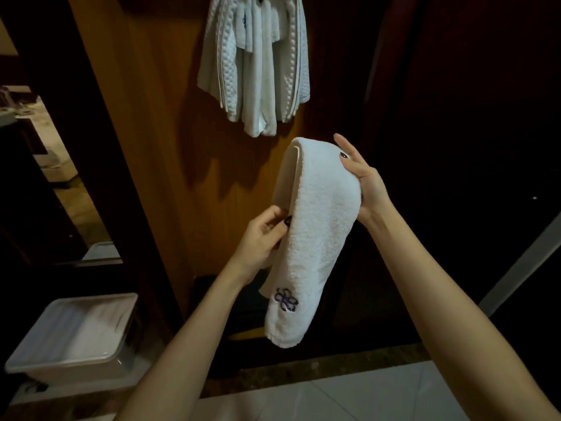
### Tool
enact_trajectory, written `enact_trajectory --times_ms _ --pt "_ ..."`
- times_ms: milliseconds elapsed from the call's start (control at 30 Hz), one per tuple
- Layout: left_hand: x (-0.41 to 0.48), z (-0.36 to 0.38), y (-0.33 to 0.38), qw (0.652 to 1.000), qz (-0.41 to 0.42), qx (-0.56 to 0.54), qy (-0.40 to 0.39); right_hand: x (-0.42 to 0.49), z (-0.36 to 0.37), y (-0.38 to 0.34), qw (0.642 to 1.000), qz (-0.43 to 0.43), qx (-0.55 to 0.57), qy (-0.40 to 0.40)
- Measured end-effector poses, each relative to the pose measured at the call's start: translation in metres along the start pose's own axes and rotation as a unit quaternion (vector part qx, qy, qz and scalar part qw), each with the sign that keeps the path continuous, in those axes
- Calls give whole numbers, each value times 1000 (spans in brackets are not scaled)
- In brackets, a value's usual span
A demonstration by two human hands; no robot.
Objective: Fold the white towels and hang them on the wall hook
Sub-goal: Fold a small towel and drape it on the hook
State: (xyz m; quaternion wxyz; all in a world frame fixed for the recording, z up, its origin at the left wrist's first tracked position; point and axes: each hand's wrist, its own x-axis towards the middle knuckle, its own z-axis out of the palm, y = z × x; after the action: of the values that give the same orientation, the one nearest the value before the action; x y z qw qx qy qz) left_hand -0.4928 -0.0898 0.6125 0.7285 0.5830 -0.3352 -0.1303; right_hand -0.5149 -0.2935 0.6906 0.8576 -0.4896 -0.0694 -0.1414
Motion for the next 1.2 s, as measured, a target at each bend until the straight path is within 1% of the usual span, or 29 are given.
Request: enact_trajectory --times_ms 133,233,300,367,433,500,533,600,667,700,733,800,833,900,933,967,1067,1100,1167,1200 --pt "1 12 15 999 34 17 -18 5 3 -9 1000 -2 18 -5" --pt "-1 14 20 997 48 43 -35 7 3 -15 1000 -8 3 1" --pt "3 16 22 995 22 94 -30 6 4 -18 1000 -10 -22 0" --pt "6 17 24 991 -15 130 -40 5 4 -21 999 -11 -48 -7" --pt "7 15 27 993 -26 111 -22 4 5 -25 998 -14 -67 -14" --pt "6 13 31 997 -4 73 26 4 5 -29 997 -19 -69 -8" --pt "6 12 33 996 17 73 42 4 4 -31 998 -19 -59 0" --pt "7 12 36 992 58 103 35 4 2 -32 1000 -15 -19 15" --pt "8 15 41 987 75 137 27 4 1 -33 999 -11 28 28" --pt "9 17 42 982 94 160 40 5 1 -33 998 -10 50 33" --pt "8 20 43 969 133 197 70 5 2 -33 997 -6 71 32" --pt "6 23 42 922 227 283 134 6 4 -34 995 7 102 21" --pt "5 23 41 903 256 311 151 7 5 -34 994 13 109 15" --pt "4 20 39 879 285 348 157 9 9 -34 994 17 111 7" --pt "3 18 38 876 289 358 148 10 11 -34 994 16 111 4" --pt "1 16 37 879 286 358 131 11 13 -34 994 12 111 3" --pt "-5 13 34 913 234 324 84 15 15 -33 996 -6 91 7" --pt "-7 12 32 915 230 324 72 16 15 -33 997 -8 80 9" --pt "-11 11 27 899 237 362 67 19 15 -34 998 -9 64 9" --pt "-12 11 24 890 232 384 82 20 15 -33 998 -7 59 6"
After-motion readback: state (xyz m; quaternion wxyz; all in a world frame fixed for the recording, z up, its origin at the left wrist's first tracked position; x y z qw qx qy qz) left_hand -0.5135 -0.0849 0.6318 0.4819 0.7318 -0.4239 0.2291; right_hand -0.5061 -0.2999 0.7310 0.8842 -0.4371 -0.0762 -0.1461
